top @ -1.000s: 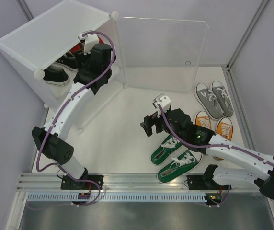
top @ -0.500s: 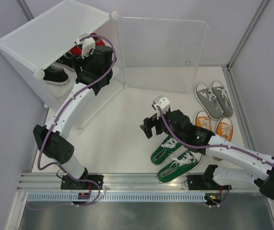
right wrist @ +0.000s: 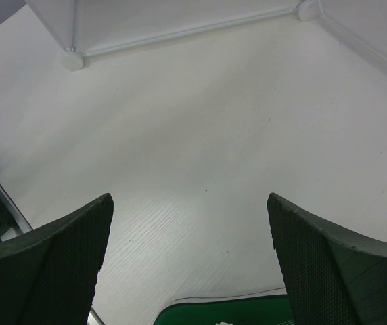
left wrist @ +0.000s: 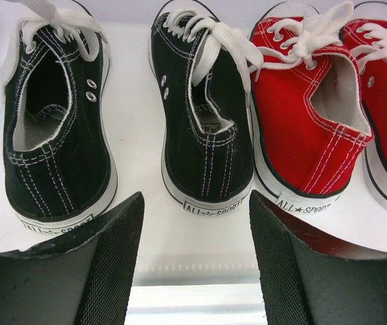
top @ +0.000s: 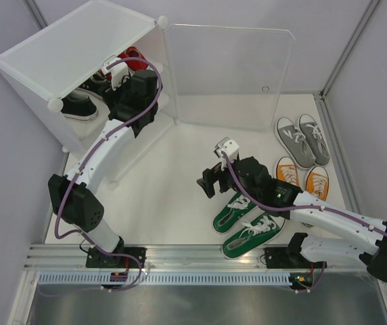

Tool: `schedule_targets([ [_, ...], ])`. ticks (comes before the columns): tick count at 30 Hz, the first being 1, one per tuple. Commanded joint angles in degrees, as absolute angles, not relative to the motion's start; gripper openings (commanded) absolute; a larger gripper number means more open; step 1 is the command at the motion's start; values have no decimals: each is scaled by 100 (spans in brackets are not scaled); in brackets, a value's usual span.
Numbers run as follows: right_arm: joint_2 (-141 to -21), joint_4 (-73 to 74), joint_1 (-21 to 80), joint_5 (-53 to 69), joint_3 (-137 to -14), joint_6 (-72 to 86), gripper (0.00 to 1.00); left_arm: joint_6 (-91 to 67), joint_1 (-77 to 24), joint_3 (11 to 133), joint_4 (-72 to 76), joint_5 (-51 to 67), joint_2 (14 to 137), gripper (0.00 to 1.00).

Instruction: Place and organize the shoes in the shoe cabinet

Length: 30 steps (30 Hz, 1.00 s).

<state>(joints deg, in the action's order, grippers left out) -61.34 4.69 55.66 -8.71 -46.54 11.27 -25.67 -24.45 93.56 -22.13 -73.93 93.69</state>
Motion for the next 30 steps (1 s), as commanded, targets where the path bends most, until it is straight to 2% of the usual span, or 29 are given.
schedule_targets([
  [1, -6100, 220, 5581, -765, -4623, 1213, 98, -2751, -2408, 9334, -1785, -7699, 9263, 67],
  [6, -6152, 211, 5581, -721, -4597, 1204, 98, -2751, -2356, 9334, -1661, -7875, 9387, 59],
  [13, -6214, 220, 5581, -712, -4597, 1187, 98, -2751, -2241, 9229, -1608, -7892, 9466, 38],
  [15, -6240, 220, 5581, -721, -4605, 1187, 98, -2830, -2198, 9141, -1608, -7893, 9448, 35],
  [19, -6275, 237, 5581, -721, -4614, 1178, 98, -2971, -2145, 8772, -1600, -7901, 9220, 15],
  [22, -6328, 220, 5581, -721, -4614, 1178, 98, -2831, -2153, 8675, -1608, -7997, 9036, 3],
  [30, -6398, 211, 5581, -694, -4632, 1169, 98, -2435, -2180, 8578, -1600, -7998, 8710, 2],
])
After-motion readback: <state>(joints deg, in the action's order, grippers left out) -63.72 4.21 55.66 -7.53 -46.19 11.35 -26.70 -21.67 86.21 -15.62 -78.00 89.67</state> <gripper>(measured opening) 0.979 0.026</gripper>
